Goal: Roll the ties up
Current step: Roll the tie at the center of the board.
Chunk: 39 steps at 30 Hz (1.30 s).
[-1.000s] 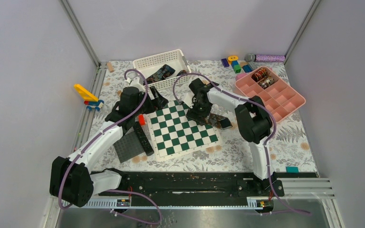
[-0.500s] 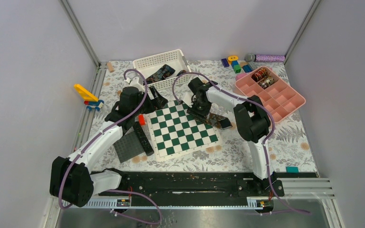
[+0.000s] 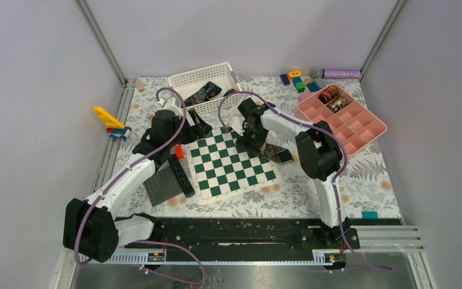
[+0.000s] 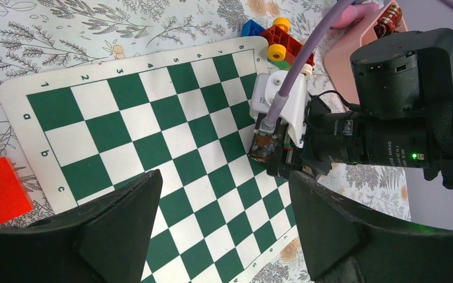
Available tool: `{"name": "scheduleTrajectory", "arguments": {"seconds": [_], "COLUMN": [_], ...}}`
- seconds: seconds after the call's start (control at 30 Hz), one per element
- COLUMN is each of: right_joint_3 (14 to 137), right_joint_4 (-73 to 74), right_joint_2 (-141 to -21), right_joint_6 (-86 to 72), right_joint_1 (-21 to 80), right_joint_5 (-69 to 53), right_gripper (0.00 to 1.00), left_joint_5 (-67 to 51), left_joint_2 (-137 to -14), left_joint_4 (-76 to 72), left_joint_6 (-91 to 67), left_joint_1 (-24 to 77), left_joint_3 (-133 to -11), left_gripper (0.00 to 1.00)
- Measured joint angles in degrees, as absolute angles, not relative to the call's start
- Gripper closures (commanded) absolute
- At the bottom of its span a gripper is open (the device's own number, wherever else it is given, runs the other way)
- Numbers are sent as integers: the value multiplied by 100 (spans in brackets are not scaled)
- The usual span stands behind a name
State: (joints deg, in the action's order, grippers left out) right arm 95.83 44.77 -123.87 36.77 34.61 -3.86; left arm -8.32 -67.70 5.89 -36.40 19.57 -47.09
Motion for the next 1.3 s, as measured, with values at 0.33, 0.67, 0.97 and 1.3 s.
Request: {"name": "scheduleTrajectory", "arguments": {"seconds": [0.33,0.67,0.97,1.3], "right_joint_3": [9583,9002,8412,6018], "right_joint_4": [4438,3457,2668,1820], "right_joint_2": [-12370,-10687,-9264,-8311], "right_joint_6": [3524,2333,-353,-3041], "right_joint_1": [3461,3382,3148,3079], "right_joint_5": [-392,-808,-397,-419], "right_gripper": [0,1,14,43], "left_joint_5": [-832,-768,-770,-637], "left_joint_2": [-6770,-6766,-7008,-7961], "left_joint_4": [591,615,510,-207], "left_joint_6": [-3649,-3680,-3736,-3765], "left_joint_1": [1949,1949,1986,2753], "left_joint_3": [-4709,-4709,-4729,-4766], "left_gripper": [14,1,1,2]}}
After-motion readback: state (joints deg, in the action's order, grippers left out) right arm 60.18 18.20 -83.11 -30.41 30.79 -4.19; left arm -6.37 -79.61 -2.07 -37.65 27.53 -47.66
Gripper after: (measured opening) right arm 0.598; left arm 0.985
